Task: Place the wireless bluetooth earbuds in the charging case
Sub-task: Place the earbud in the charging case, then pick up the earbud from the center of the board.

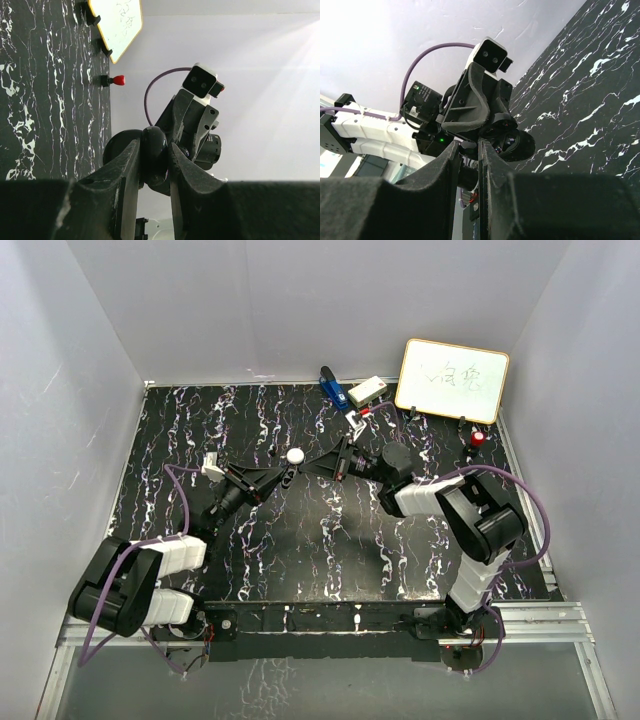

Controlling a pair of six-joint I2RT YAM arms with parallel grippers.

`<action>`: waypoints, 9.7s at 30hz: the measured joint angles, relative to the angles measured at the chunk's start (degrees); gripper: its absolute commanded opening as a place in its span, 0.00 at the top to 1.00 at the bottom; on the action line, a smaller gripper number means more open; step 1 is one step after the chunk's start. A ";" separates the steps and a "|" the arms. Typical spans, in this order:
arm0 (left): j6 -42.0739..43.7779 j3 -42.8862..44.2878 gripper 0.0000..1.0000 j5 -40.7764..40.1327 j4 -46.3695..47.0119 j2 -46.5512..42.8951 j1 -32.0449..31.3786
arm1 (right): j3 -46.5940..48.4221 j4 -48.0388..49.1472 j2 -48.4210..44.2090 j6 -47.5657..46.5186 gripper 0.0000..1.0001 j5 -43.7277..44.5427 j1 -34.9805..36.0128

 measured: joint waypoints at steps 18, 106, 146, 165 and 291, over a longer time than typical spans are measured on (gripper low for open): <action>-0.22 0.00 1.00 -1.90 0.33 0.42 -1.53 | 1.05 -0.07 0.55 0.15 1.00 1.60 1.97; -0.57 0.68 1.00 -5.49 0.11 0.31 -2.64 | 1.20 -0.28 3.21 1.81 0.96 5.95 2.99; -0.61 0.61 1.00 -8.52 -0.98 -1.55 -2.67 | 1.18 -1.86 2.10 1.36 0.89 8.55 3.32; -0.63 0.57 1.00 -8.70 -1.05 -1.64 -2.67 | 1.14 -3.30 1.68 1.40 0.89 9.11 3.30; -3.19 -13.64 1.00 -18.49 -23.69 -38.58 5.66 | 65.35 -74.60 38.73 -60.24 0.52 48.24 13.92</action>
